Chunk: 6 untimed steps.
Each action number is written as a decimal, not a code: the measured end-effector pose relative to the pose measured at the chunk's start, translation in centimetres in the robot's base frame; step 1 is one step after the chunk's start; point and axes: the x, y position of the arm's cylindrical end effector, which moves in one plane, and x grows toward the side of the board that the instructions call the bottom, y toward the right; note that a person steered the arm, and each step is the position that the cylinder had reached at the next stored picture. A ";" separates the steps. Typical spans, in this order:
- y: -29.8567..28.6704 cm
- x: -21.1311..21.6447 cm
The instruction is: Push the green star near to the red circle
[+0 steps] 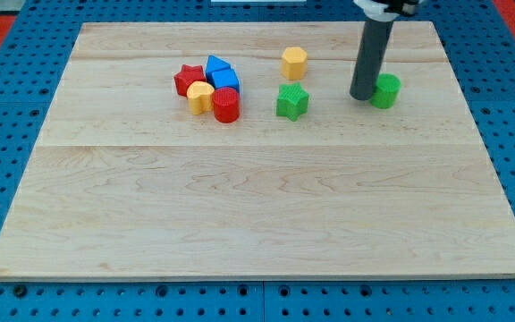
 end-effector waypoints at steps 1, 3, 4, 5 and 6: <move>0.3 1.6; -1.2 2.5; -4.1 2.0; -7.8 1.3; -11.2 0.7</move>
